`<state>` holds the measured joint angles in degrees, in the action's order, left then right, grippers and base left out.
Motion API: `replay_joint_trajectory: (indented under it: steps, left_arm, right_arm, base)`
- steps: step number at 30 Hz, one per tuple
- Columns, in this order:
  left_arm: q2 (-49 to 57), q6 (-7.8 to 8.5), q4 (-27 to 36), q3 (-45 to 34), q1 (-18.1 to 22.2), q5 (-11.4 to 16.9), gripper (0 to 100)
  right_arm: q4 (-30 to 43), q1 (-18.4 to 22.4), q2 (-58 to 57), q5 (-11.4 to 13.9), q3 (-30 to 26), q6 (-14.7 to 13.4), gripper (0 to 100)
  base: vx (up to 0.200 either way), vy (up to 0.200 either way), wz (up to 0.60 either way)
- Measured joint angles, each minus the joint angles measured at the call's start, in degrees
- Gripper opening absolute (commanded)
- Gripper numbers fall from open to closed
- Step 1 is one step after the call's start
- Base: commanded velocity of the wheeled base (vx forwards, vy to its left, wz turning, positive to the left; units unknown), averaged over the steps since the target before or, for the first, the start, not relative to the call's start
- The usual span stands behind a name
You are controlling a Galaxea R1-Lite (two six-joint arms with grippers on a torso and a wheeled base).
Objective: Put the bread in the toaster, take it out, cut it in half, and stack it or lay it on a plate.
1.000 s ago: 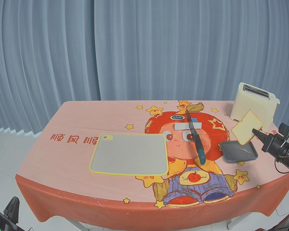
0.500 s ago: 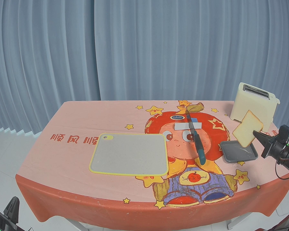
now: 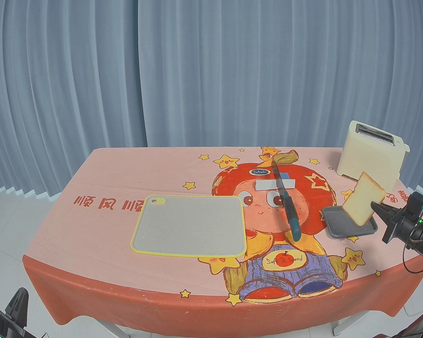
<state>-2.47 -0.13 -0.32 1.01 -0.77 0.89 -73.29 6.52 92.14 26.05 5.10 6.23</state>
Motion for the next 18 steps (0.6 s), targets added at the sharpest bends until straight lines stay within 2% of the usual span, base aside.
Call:
replay_joint_trajectory:
  steps: [4, 16, 18]
  left_arm:
    - [0.0, 0.04, 0.0, 0.0, 0.0, 0.0, 0]
    - [0.0, -0.02, 0.0, 0.0, 0.0, -0.1, 0]
    - [0.0, -0.02, 0.0, 0.0, 0.0, -0.1, 0]
  right_arm:
    - [0.0, 0.0, 0.0, 0.0, 0.0, 1.3, 0]
    - [0.0, 0.3, 0.0, 0.0, -0.1, 1.5, 0]
    - [-0.1, 0.4, 0.0, 0.0, 0.0, 1.5, 0]
  base:
    - [0.0, 0.0, 0.0]
    - [0.0, 0.0, 0.0]
    - [0.0, -0.2, 0.0]
